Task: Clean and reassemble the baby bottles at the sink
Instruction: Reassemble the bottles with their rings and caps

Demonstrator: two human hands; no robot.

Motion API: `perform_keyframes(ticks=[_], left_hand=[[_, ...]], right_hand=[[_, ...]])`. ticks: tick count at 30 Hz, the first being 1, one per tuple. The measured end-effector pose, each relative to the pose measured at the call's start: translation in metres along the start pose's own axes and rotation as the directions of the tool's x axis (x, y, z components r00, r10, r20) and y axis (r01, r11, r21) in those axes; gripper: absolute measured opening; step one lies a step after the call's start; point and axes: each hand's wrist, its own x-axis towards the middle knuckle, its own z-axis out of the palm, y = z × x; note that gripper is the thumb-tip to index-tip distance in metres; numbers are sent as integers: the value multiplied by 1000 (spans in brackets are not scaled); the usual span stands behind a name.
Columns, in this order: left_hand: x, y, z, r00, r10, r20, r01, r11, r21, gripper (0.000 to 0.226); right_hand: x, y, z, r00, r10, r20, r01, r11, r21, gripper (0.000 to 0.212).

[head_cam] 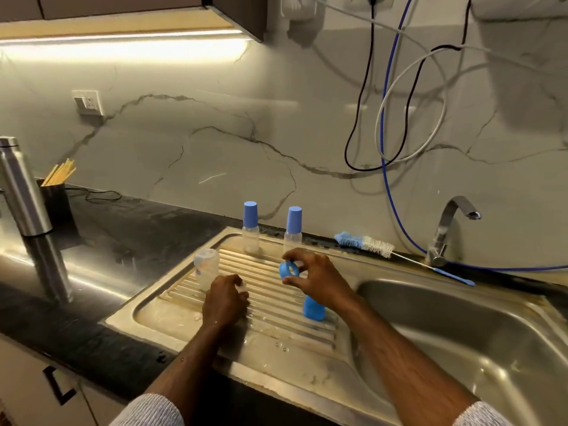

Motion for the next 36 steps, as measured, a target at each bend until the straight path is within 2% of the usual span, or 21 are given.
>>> perform_keyframes(ticks=[2, 6, 9, 11, 14, 17, 19, 23, 25, 29, 33, 36], left_hand=[[0, 5, 5, 997, 34, -67, -40, 994, -97, 14], [-6, 42, 23, 977, 179, -117, -209, 917, -340, 16], [-14, 86, 41, 974, 225, -16, -195, 805, -561, 12], [-18, 113, 55, 970, 241, 31, -167, 753, -637, 16], [-24, 151, 80, 946, 321, 39, -220, 728, -649, 20], [-33, 176, 100, 914, 399, 77, -278, 752, -597, 31], [-35, 185, 112, 882, 465, 79, -350, 757, -552, 31], [-40, 196, 132, 831, 538, 141, -457, 806, -376, 25], [-42, 199, 140, 841, 521, 144, -427, 803, -415, 30], [-41, 198, 145, 848, 482, 222, -265, 747, -610, 67], [-45, 193, 146, 861, 419, 287, -96, 689, -718, 65], [-48, 190, 147, 873, 368, 320, 26, 620, -784, 57]], right_hand=[[-9, 8, -6, 996, 6, -89, -1, 999, 53, 49], [-35, 24, -19, 963, 91, -253, -46, 983, 178, 44], [-54, 37, -32, 921, 189, -341, -85, 951, 296, 41], [-67, 49, -40, 899, 238, -369, -103, 931, 349, 43], [-88, 73, -50, 847, 310, -431, -103, 892, 440, 44], [-99, 90, -58, 771, 388, -505, -75, 843, 533, 42], [-99, 96, -63, 738, 411, -535, -68, 834, 548, 39], [-94, 104, -67, 758, 403, -513, -89, 842, 532, 39], [-92, 111, -68, 765, 418, -490, -115, 837, 535, 40], [-89, 122, -68, 759, 475, -445, -147, 791, 593, 42], [-90, 125, -66, 756, 458, -467, -151, 817, 556, 46], [-93, 125, -67, 782, 429, -451, -142, 828, 542, 46]])
